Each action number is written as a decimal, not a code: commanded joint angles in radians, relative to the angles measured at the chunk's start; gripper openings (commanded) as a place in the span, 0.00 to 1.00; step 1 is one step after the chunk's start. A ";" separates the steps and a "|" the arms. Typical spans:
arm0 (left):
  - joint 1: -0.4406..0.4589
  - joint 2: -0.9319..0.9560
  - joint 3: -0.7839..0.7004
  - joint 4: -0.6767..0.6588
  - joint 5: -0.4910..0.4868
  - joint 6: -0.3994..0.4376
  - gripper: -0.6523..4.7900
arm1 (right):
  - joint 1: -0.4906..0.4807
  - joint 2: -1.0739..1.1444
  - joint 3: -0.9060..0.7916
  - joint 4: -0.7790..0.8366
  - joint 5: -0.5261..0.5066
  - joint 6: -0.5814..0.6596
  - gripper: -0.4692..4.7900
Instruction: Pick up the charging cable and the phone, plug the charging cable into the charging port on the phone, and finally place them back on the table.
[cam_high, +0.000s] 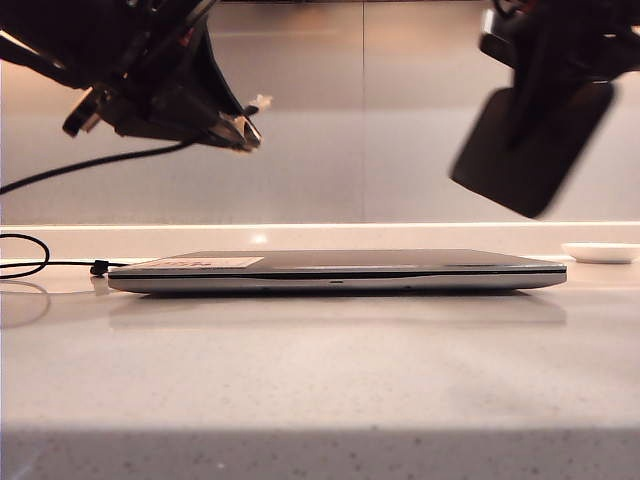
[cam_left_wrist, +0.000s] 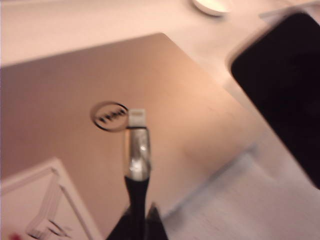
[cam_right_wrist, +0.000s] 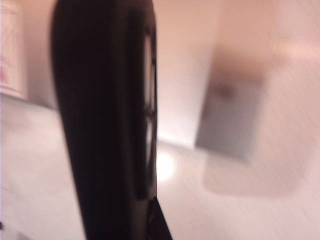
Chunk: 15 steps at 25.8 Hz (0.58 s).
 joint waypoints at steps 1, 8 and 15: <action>-0.039 -0.001 -0.031 0.013 0.003 -0.072 0.11 | 0.002 -0.007 0.000 0.173 -0.074 0.004 0.08; -0.147 0.000 -0.090 0.048 0.003 -0.187 0.11 | 0.002 -0.007 -0.112 0.625 -0.280 0.143 0.08; -0.184 0.037 -0.095 0.103 0.003 -0.265 0.11 | 0.002 0.001 -0.332 1.097 -0.414 0.397 0.08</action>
